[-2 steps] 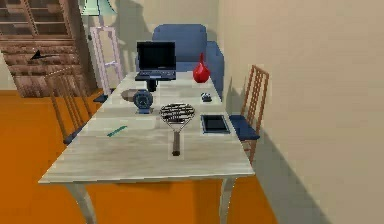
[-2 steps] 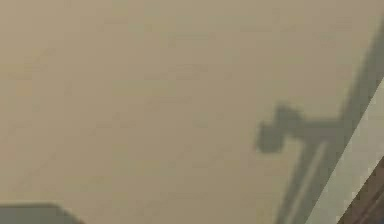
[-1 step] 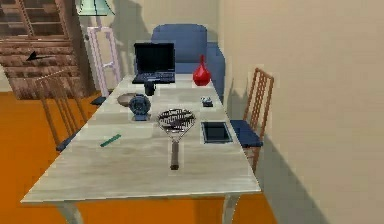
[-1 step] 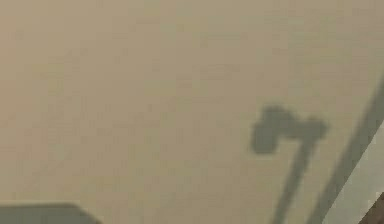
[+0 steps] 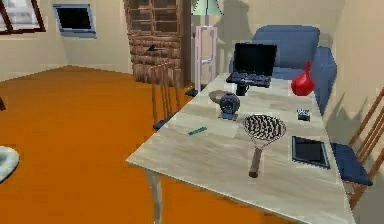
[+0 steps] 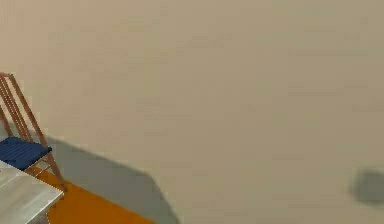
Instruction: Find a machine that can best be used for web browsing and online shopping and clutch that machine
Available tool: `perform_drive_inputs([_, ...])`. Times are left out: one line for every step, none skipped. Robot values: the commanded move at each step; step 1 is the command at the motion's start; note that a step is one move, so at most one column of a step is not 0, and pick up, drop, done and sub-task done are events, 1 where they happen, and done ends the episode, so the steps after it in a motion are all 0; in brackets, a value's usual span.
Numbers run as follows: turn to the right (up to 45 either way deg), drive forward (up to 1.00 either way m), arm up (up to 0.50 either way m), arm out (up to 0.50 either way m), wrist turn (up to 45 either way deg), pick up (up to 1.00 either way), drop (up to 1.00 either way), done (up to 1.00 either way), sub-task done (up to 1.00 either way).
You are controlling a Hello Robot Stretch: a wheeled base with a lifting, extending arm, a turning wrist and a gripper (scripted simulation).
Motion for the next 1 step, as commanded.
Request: perform_drive_inputs([0.0,0.3,0.0,0.0,0.0,0.0,0.0,0.0,0.0])
